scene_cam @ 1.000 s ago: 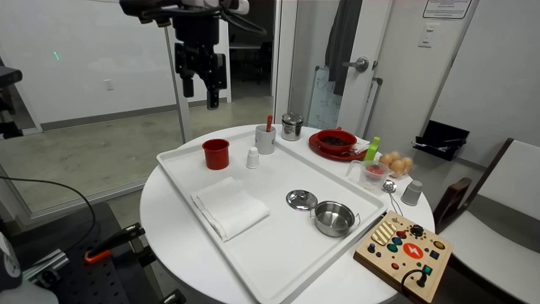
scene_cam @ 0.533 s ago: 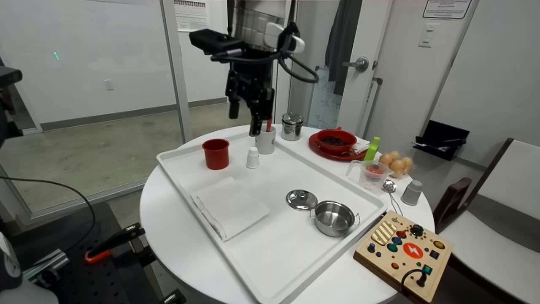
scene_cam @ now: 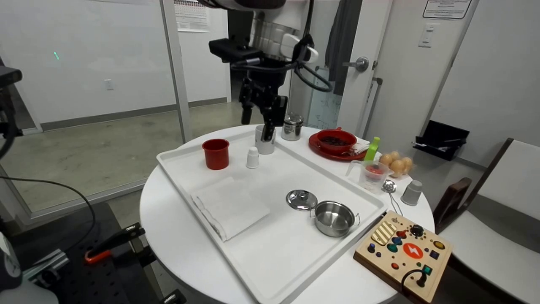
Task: Put the silver lid on the silver pot
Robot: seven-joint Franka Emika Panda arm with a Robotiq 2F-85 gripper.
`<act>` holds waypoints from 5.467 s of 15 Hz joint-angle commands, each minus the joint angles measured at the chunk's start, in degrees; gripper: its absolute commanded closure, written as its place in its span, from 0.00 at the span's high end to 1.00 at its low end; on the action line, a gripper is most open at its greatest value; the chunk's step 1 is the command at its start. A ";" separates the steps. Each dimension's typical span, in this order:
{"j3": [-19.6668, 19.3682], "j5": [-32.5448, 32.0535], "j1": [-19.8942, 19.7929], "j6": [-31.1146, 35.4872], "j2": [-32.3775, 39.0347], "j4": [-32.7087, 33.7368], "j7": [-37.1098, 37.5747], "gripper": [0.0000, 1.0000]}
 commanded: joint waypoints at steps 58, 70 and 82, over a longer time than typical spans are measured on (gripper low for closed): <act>-2.27 -2.37 -0.60 18.64 40.80 24.75 7.56 1.00; -1.67 -2.53 -0.11 14.54 43.53 29.58 7.29 0.30; -1.04 -2.14 -0.56 15.03 38.11 25.35 5.58 0.10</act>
